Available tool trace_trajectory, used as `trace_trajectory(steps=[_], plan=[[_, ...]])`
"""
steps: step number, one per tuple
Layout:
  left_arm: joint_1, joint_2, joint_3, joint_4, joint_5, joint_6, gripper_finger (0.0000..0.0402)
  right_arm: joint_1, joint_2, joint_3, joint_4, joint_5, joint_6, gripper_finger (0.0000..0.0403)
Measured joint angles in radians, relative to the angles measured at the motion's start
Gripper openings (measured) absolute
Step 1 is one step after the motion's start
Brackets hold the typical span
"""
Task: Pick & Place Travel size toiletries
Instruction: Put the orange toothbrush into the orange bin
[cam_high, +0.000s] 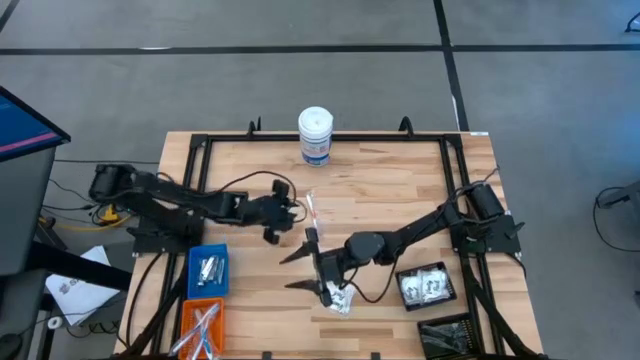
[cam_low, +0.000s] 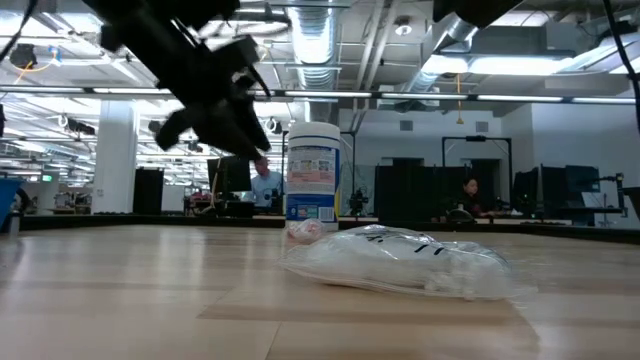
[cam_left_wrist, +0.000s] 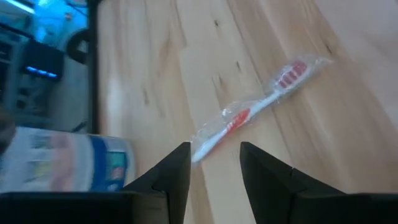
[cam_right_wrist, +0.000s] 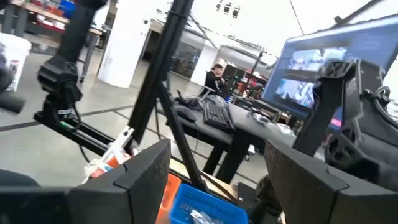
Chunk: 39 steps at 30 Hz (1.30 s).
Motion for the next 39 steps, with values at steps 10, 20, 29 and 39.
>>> trace_trajectory(steps=[10,20,29,39], plan=[[0.04,0.103,-0.004,0.038,0.119,-0.1,0.0106,-0.026,0.0,0.0,-0.009,0.002,0.069,0.0255],[-0.275,-0.017,-0.068,0.038,0.125,-0.485,0.0077,-0.023,0.0,0.0,-0.007,0.002,0.071,0.0255],[-0.494,-0.051,-0.068,0.162,0.136,-0.656,0.0077,-0.02,0.0,0.0,0.005,0.002,0.074,0.0255],[-0.513,-0.051,-0.068,0.205,0.135,-0.738,0.0076,-0.032,0.0,0.0,-0.053,-0.001,0.116,0.0255]])
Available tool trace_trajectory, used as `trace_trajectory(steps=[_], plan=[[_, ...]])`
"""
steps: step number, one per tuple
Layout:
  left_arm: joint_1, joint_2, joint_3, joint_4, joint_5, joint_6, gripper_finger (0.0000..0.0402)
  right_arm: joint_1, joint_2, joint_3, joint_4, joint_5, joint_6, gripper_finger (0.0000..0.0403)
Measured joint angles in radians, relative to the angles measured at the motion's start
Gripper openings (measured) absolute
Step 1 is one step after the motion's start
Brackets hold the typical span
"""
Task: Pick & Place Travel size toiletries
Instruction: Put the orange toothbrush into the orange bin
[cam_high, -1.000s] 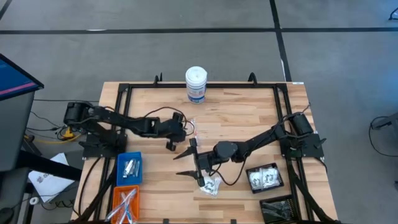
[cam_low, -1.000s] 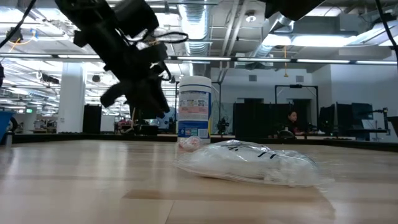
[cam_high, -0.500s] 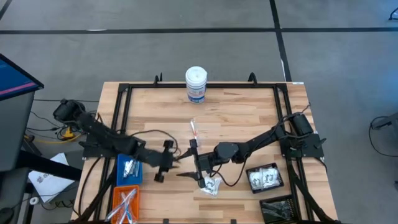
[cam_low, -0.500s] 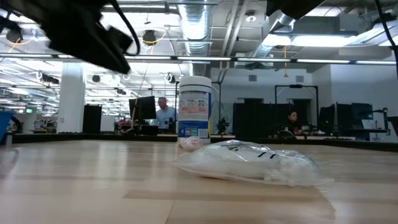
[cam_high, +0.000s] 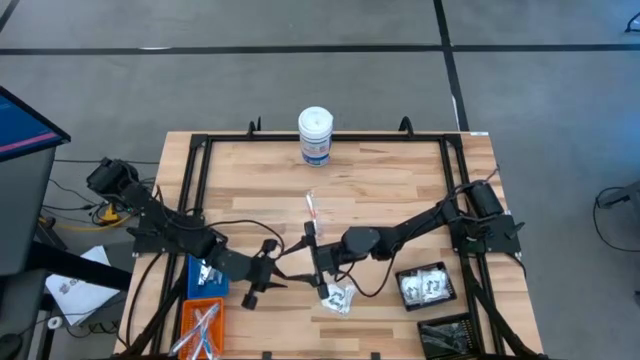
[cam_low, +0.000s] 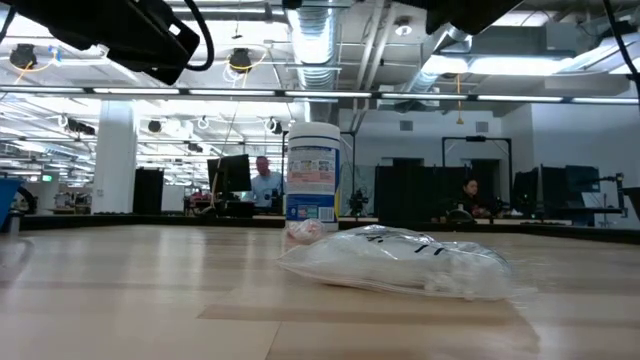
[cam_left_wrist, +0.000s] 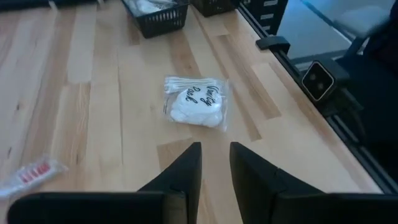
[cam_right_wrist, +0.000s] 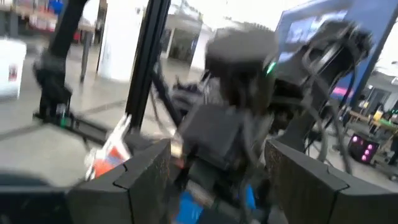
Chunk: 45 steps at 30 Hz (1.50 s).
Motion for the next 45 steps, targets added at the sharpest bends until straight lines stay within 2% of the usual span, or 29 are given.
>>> trace_trajectory(steps=[3,9,13,17,20,22,25,30,34,38,40,45], plan=[[0.0,0.0,0.0,0.001,0.0,-0.061,0.0076,0.008,-0.004,0.0,-0.048,0.027,-0.024,0.0255],[-0.001,0.0,0.0,0.002,-0.003,-0.082,0.0076,0.002,-0.032,0.048,-0.297,0.205,-0.027,0.0255],[-0.001,0.0,0.0,0.003,-0.003,-0.083,0.0076,-0.006,-0.058,0.105,-0.567,0.433,0.019,0.0255],[-0.001,0.0,0.0,0.003,-0.003,-0.082,0.0076,-0.038,-0.08,0.159,-0.885,0.597,0.215,0.0255],[-0.001,0.0,0.0,0.003,-0.003,-0.081,0.0076,-0.097,-0.094,0.195,-1.098,0.587,0.524,0.0255],[-0.001,0.0,0.0,0.003,-0.003,-0.081,0.0076,-0.143,-0.102,0.203,-1.251,0.541,0.725,0.0255],[-0.001,0.0,0.0,0.002,-0.003,-0.081,0.0076,-0.208,-0.098,0.202,-1.363,0.475,0.879,0.0255],[-0.001,0.0,0.0,0.0,-0.001,-0.055,0.0076,-0.256,-0.085,0.191,-1.368,0.291,0.927,0.0255],[0.007,0.0,0.0,0.001,-0.002,-0.042,0.0076,-0.265,-0.065,0.191,-1.332,0.264,0.979,0.0255],[0.01,0.0,0.0,0.003,-0.002,-0.042,0.0076,-0.332,-0.047,0.194,-1.333,0.259,1.037,0.0255],[0.01,0.0,0.0,0.004,-0.002,-0.042,0.0076,-0.365,-0.038,0.19,-1.37,0.24,1.063,0.0255],[0.01,0.0,-0.001,0.009,-0.002,-0.042,0.0076,-0.391,0.026,0.196,-1.309,0.158,1.095,0.0248]])
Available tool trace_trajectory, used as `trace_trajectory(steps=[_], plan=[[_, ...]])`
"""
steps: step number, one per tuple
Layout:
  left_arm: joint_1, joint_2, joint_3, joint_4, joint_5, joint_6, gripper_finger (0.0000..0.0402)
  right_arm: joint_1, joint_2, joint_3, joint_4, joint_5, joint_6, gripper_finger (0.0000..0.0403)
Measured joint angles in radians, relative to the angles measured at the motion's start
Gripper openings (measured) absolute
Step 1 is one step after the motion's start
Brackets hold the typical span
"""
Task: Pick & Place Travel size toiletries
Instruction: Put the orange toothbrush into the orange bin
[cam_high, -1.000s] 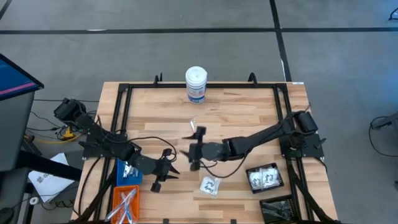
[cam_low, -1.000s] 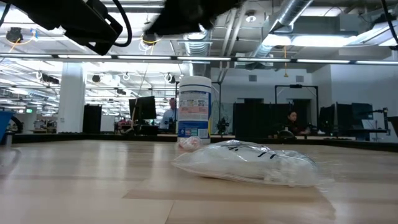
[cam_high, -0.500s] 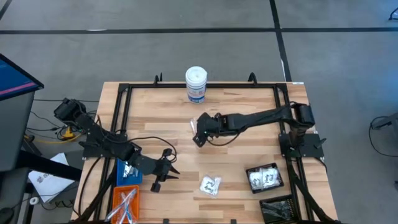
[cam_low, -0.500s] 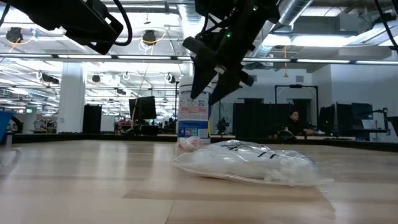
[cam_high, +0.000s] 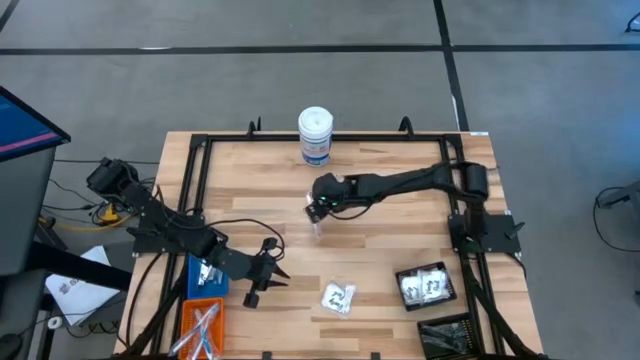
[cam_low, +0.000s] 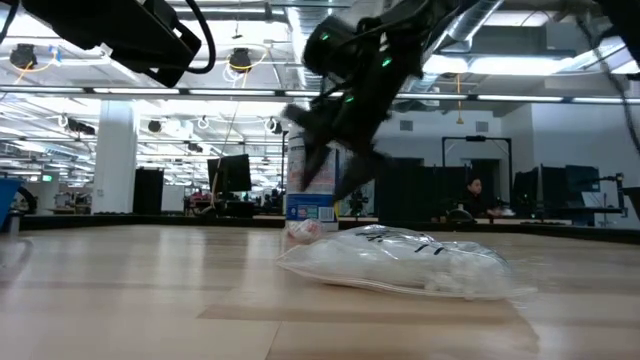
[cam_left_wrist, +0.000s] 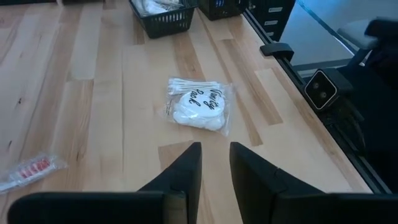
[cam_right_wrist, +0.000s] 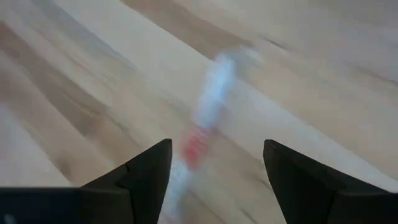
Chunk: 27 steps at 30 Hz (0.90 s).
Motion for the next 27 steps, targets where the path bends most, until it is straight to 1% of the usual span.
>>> trace_trajectory(steps=[1,3,4,5,10,12,13,16,19,22,27], plan=[[0.0,0.0,-0.003,0.004,0.0,0.001,0.0076,-0.004,0.019,0.007,0.039,-0.024,-0.003,0.0243],[0.0,0.0,-0.011,0.003,0.0,0.002,0.0076,-0.008,0.049,0.021,0.003,-0.048,-0.018,0.0231],[0.0,0.0,-0.017,0.007,-0.001,0.002,0.0076,-0.007,0.07,0.044,0.018,-0.056,-0.02,0.0223],[0.0,0.0,-0.021,0.003,-0.006,0.002,0.0076,-0.003,0.089,0.063,0.024,-0.056,-0.024,0.0215],[0.003,0.0,-0.024,0.023,-0.008,0.001,0.0076,0.02,0.167,0.18,-0.06,-0.05,-0.071,0.0167],[0.003,0.0,-0.024,0.026,-0.009,0.002,0.0076,0.028,0.204,0.229,-0.122,-0.042,-0.084,0.0147],[0.003,0.0,-0.024,0.028,-0.008,0.002,0.0076,0.033,0.224,0.257,-0.11,-0.041,-0.093,0.0138],[0.003,0.0,-0.024,0.028,-0.008,0.002,0.0076,0.045,0.282,0.331,-0.152,-0.038,-0.104,0.0116],[0.003,0.0,-0.024,0.029,-0.007,-0.001,0.0076,0.053,0.346,0.422,-0.272,-0.02,-0.105,0.0105],[0.002,0.0,-0.024,0.03,-0.007,-0.004,0.0076,0.048,0.409,0.504,-0.393,-0.021,-0.104,0.0103],[0.001,0.0,-0.025,0.031,-0.007,-0.004,0.0076,0.051,0.467,0.581,-0.451,-0.026,-0.158,0.0101]])
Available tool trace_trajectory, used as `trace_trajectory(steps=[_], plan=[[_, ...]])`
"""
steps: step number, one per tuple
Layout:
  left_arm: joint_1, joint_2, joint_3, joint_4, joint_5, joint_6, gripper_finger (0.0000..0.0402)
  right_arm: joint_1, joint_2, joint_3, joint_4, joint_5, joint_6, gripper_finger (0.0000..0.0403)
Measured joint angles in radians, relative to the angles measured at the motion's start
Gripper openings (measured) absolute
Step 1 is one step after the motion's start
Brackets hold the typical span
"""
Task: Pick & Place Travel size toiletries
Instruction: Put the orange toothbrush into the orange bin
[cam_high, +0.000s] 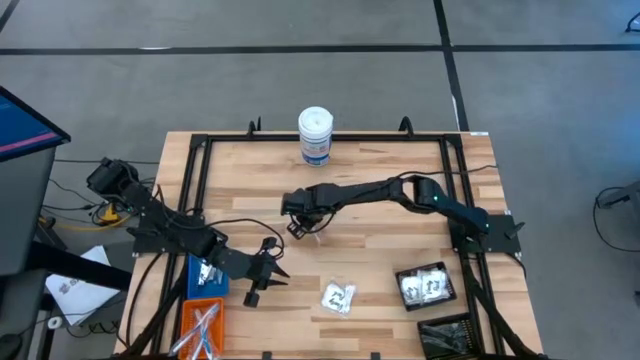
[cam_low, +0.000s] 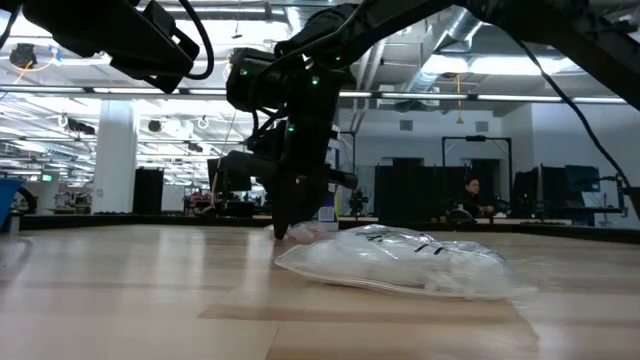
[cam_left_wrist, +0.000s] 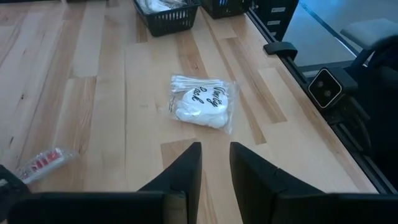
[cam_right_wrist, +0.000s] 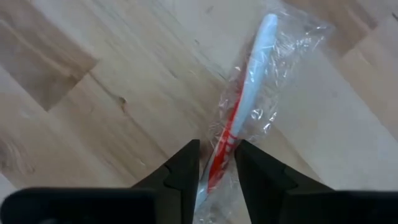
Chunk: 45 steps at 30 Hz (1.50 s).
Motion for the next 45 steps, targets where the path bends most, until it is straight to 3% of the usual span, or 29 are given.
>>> trace_trajectory(steps=[3,8,11,23,28,33,36,45], plan=[[0.0,0.0,0.0,0.0,0.0,0.0,0.0076,0.004,0.005,0.013,-0.002,0.006,-0.037,0.0085],[0.0,0.0,0.0,0.002,0.0,0.002,0.0076,0.023,-0.038,0.014,-0.003,0.066,-0.094,0.0017],[0.0,0.0,0.0,0.004,0.0,0.001,0.0076,0.038,-0.079,0.009,-0.019,0.141,-0.127,0.0022],[0.0,0.0,-0.001,0.02,0.0,-0.019,0.0076,0.177,-0.404,0.015,-0.212,0.752,-0.235,0.0021],[0.0,0.0,-0.001,0.023,0.0,-0.031,0.0076,0.285,-0.505,0.015,-0.211,0.878,-0.35,0.0009],[0.0,0.0,-0.001,0.03,0.0,-0.038,0.0076,0.391,-0.56,0.016,-0.214,0.888,-0.439,0.0016],[0.0,0.0,-0.001,0.033,0.0,-0.039,0.0076,0.453,-0.562,0.016,-0.249,0.883,-0.588,0.0019],[0.052,0.0,-0.001,0.044,0.0,-0.176,0.0076,0.593,-0.555,0.015,-0.263,0.757,-0.837,0.0011]])
